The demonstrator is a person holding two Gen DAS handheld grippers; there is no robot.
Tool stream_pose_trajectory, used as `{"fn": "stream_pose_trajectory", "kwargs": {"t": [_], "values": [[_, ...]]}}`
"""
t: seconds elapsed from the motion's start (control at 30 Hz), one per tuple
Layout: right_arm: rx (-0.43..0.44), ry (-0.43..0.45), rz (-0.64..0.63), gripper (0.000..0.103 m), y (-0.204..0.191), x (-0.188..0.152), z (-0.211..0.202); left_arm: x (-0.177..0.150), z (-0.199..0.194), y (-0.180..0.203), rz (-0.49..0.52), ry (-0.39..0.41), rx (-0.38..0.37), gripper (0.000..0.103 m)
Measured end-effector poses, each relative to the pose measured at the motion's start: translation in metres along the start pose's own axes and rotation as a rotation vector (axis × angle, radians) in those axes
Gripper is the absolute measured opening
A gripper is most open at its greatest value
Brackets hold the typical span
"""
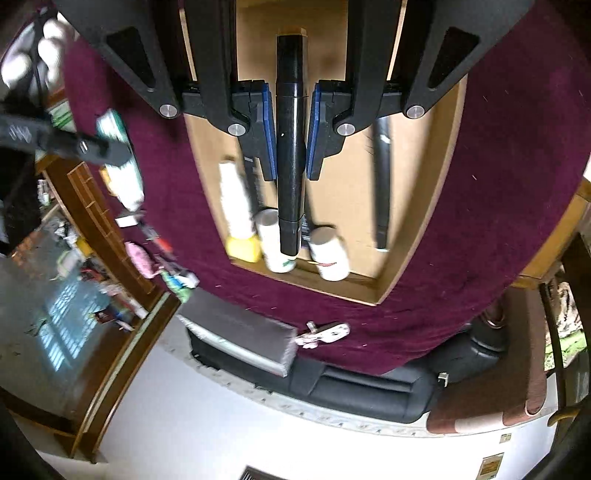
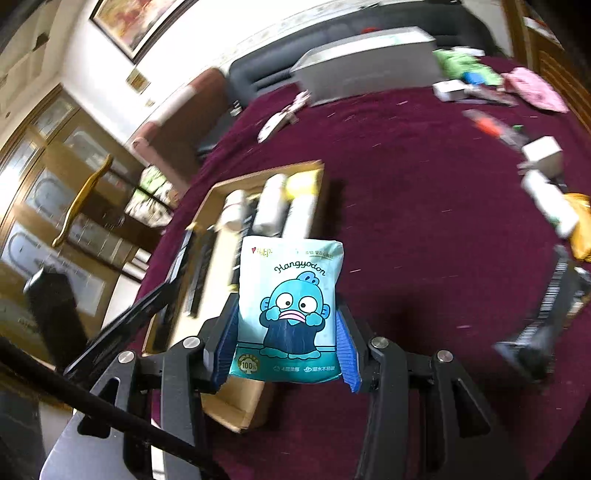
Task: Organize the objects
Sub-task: 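Place the marker and blue snack packet into the tray with both grippers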
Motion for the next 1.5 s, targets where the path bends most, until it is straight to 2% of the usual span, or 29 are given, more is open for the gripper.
{"fn": "stream_pose_trajectory", "kwargs": {"t": [0.27, 0.47, 0.63, 0.8, 0.9, 0.97, 1.03, 1.1, 1.23, 1.5], "values": [[0.034, -0.105, -0.065, 0.046, -0.040, -0.017, 0.053, 0.016, 0.043, -0.019, 0.016, -0.094, 0.055, 0.013], [0.034, -0.175, -0.112, 0.046, -0.061, -0.030, 0.083, 0.014, 0.053, -0.027, 0.001, -0.135, 0.066, 0.013], [0.022, -0.202, -0.139, 0.046, -0.069, -0.035, 0.098, 0.014, 0.051, -0.029, -0.015, -0.135, 0.055, 0.013], [0.001, -0.211, -0.166, 0.046, -0.074, -0.038, 0.108, 0.019, 0.037, -0.036, -0.078, -0.087, 0.021, 0.013], [-0.017, -0.217, -0.175, 0.046, -0.072, -0.039, 0.113, 0.023, 0.019, -0.040, -0.102, -0.032, 0.015, 0.015], [-0.023, -0.222, -0.173, 0.046, -0.073, -0.042, 0.116, 0.026, 0.006, -0.041, -0.109, 0.008, 0.010, 0.021], [-0.027, -0.213, -0.176, 0.048, -0.072, -0.042, 0.116, 0.028, -0.007, -0.041, -0.117, 0.046, 0.009, 0.036], [-0.046, -0.205, -0.189, 0.051, -0.074, -0.042, 0.117, 0.029, -0.020, -0.041, -0.122, 0.085, 0.003, 0.041], [-0.057, -0.193, -0.199, 0.051, -0.077, -0.043, 0.117, 0.029, -0.033, -0.043, -0.139, 0.117, -0.002, 0.048], [-0.091, -0.132, -0.274, 0.051, -0.090, -0.047, 0.095, 0.026, -0.049, -0.055, -0.200, 0.148, -0.002, 0.054]]}}
Point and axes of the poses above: each gripper's, at about its wrist camera, not at the fingertips, and z roughly the way its jaws point, y to its right, x to its top, the point moved 1 cm from there along z, roughly the way its jaws point, and after that the axes turned 5 degrees about y, right-handed, at the moved point
